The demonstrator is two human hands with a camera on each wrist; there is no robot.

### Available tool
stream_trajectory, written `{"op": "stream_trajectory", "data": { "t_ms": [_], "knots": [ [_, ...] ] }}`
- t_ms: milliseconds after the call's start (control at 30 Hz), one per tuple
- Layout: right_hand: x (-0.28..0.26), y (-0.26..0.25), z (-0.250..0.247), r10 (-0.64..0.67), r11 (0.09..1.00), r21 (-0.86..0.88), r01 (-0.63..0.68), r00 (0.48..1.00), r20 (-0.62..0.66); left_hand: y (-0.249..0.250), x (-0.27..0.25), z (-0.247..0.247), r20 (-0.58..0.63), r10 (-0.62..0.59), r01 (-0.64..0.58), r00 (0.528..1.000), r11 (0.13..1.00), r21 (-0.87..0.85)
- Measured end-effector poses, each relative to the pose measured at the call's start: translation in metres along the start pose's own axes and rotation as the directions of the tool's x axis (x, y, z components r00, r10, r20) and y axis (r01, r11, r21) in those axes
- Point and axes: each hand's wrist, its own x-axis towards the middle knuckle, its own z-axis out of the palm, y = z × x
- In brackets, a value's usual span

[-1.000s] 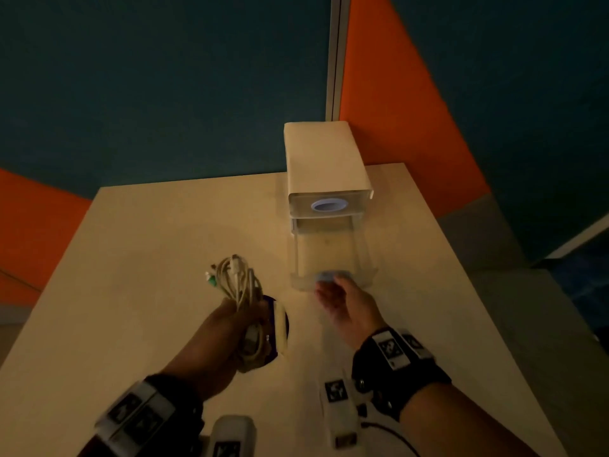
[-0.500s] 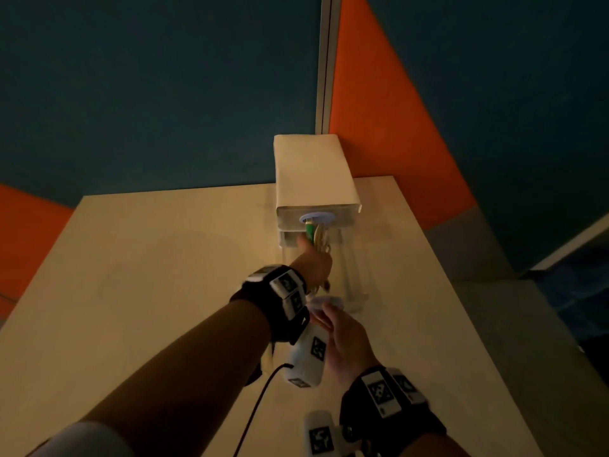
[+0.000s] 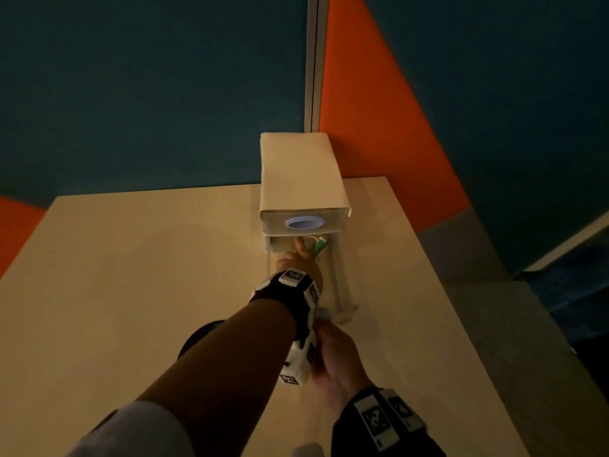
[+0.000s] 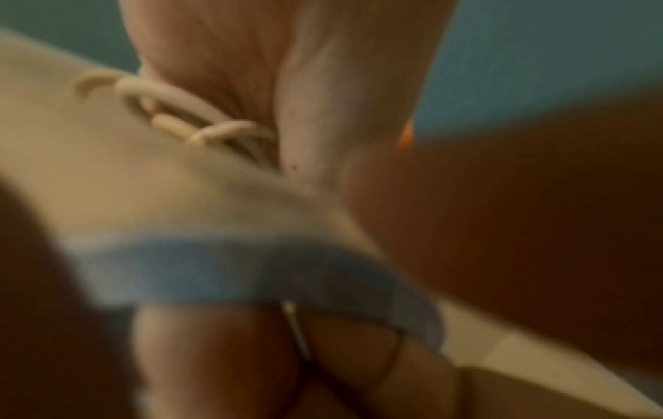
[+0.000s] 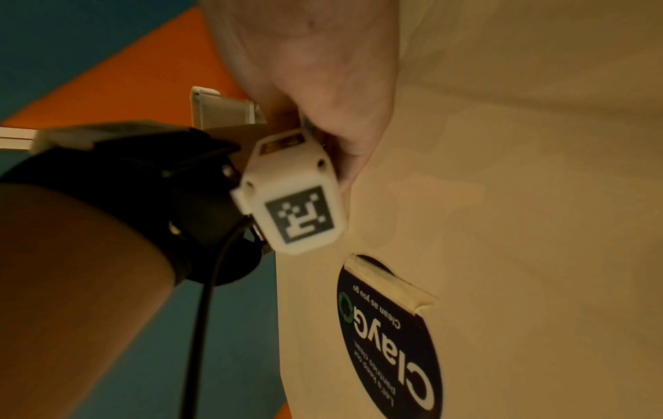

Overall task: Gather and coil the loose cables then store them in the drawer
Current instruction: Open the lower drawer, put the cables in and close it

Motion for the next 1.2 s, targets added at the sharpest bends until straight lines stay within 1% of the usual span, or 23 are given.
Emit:
{"op": "stream_trajectory", "data": {
  "t_ms": [33, 67, 167, 200, 300, 333, 433, 467, 567, 633, 667, 733, 800, 833, 900, 967, 1000, 1100, 1133, 1200],
  "knots": [
    [0.001, 0.0, -0.001, 0.002, 1.0, -0.012, -0.002, 0.999, 0.035, 0.0, 0.002, 0.002, -0.035, 0.009, -0.008, 0.999, 1.0, 0.015],
    [0.001, 0.0, -0.003, -0.001, 1.0, -0.017, 0.002, 0.999, 0.046, -0.001, 0.003, 0.001, -0.04, 0.011, -0.01, 0.999, 1.0, 0.022],
    [0.005, 0.0, -0.006, -0.002, 1.0, -0.008, 0.003, 0.999, 0.054, -0.005, 0.003, 0.003, -0.12, 0.098, -0.085, 0.988, 0.99, 0.111],
    [0.007, 0.001, -0.007, -0.001, 1.0, -0.008, 0.001, 0.998, 0.06, -0.006, 0.002, 0.002, -0.113, 0.133, -0.118, 0.985, 0.985, 0.125],
    [0.008, 0.0, -0.007, 0.03, 1.0, -0.009, -0.029, 0.999, 0.033, -0.011, 0.004, 0.0, -0.084, 0.188, -0.188, 0.979, 0.982, -0.001],
    [0.009, 0.0, -0.008, 0.038, 0.999, -0.006, -0.037, 0.998, 0.042, -0.014, 0.004, -0.002, -0.084, 0.208, -0.21, 0.974, 0.977, -0.015],
    [0.009, 0.001, -0.009, 0.052, 0.999, -0.017, -0.051, 0.997, 0.054, -0.02, 0.0, -0.004, -0.087, 0.28, -0.274, 0.956, 0.959, 0.069],
    [0.009, 0.001, -0.008, 0.055, 0.998, -0.022, -0.054, 0.997, 0.046, -0.021, -0.002, -0.005, -0.084, 0.286, -0.279, 0.954, 0.956, 0.089],
    [0.005, -0.004, -0.007, 0.067, 0.997, -0.04, -0.066, 0.997, 0.032, -0.02, -0.008, -0.002, -0.161, 0.237, -0.231, 0.958, 0.971, 0.057],
    [0.003, -0.008, -0.007, 0.068, 0.996, -0.069, -0.065, 0.997, 0.04, -0.017, -0.015, -0.001, -0.228, 0.222, -0.191, 0.948, 0.97, 0.148],
    [0.004, -0.009, -0.008, 0.075, 0.995, -0.073, -0.071, 0.996, 0.04, -0.017, -0.017, -0.001, -0.245, 0.239, -0.194, 0.94, 0.962, 0.193],
    [0.006, -0.011, -0.008, 0.096, 0.994, -0.063, -0.095, 0.995, 0.017, -0.017, -0.021, -0.001, -0.219, 0.275, -0.226, 0.936, 0.948, 0.225],
    [0.008, -0.011, -0.007, 0.12, 0.992, -0.023, -0.121, 0.993, -0.021, -0.021, -0.026, 0.002, -0.188, 0.302, -0.269, 0.934, 0.946, 0.183],
    [0.009, -0.012, -0.006, 0.125, 0.992, 0.004, -0.125, 0.992, -0.034, -0.025, -0.03, 0.004, -0.178, 0.335, -0.31, 0.925, 0.938, 0.155],
    [0.009, -0.013, -0.005, 0.127, 0.992, 0.034, -0.125, 0.991, -0.044, -0.036, -0.036, 0.011, -0.082, 0.441, -0.425, 0.894, 0.891, 0.156],
    [0.006, -0.014, -0.003, 0.125, 0.991, 0.046, -0.123, 0.991, -0.041, -0.047, -0.039, 0.013, 0.011, 0.519, -0.506, 0.854, 0.828, 0.242],
    [0.005, -0.014, -0.003, 0.122, 0.991, 0.053, -0.12, 0.992, -0.036, -0.051, -0.04, 0.014, 0.016, 0.524, -0.507, 0.851, 0.814, 0.284],
    [0.004, -0.013, -0.003, 0.121, 0.992, 0.045, -0.119, 0.992, -0.036, -0.048, -0.043, 0.01, -0.028, 0.485, -0.433, 0.874, 0.804, 0.408],
    [0.005, -0.013, -0.003, 0.119, 0.992, 0.037, -0.118, 0.992, -0.036, -0.046, -0.042, 0.009, -0.021, 0.461, -0.403, 0.887, 0.796, 0.451],
    [0.007, -0.011, -0.004, 0.109, 0.994, 0.021, -0.108, 0.993, -0.043, -0.043, -0.035, 0.005, 0.018, 0.403, -0.362, 0.915, 0.801, 0.477]
  ]
}}
